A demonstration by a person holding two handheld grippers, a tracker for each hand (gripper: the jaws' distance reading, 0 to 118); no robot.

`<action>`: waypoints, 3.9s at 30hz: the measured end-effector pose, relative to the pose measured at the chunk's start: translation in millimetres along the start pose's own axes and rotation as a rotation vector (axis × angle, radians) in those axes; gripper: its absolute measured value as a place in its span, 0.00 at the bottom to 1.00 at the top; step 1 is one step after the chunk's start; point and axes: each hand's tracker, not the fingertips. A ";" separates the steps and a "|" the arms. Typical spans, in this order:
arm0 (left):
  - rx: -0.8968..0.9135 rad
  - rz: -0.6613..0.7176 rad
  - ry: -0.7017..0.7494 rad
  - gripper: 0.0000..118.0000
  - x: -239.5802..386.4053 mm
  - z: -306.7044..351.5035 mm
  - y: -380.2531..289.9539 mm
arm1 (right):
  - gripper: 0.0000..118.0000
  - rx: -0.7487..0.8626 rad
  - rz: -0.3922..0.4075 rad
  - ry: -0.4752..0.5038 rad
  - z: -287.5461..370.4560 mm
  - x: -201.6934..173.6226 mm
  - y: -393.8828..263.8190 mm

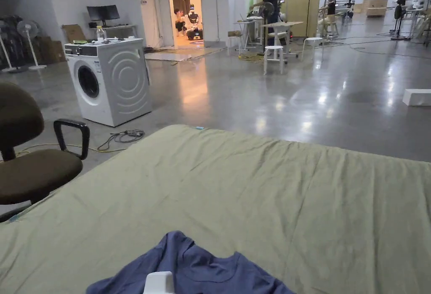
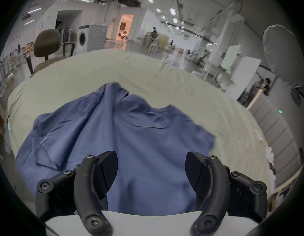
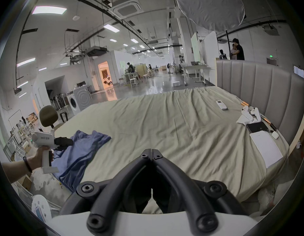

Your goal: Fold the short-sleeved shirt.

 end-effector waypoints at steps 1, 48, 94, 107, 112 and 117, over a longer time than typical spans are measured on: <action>-0.016 0.012 0.036 0.71 -4.7 -14.3 3.3 | 0.00 -0.005 0.007 -0.005 -0.1 2.6 -2.6; 0.003 0.012 -0.830 0.02 267.1 -6.2 105.5 | 0.00 -0.065 -0.249 -0.191 61.4 66.7 -41.1; 0.601 -0.473 -0.158 0.00 119.9 340.6 -122.9 | 0.00 0.234 0.050 0.048 98.4 6.1 22.2; 0.587 -0.442 -0.144 0.00 137.7 352.5 -123.5 | 0.00 0.220 0.065 0.024 105.1 3.6 10.0; 0.566 -0.402 -0.167 0.00 140.0 346.1 -123.7 | 0.00 0.217 0.079 0.018 106.8 3.6 8.6; 0.535 -0.400 -0.178 0.00 140.0 336.4 -119.9 | 0.00 0.213 0.056 0.025 100.8 6.3 8.0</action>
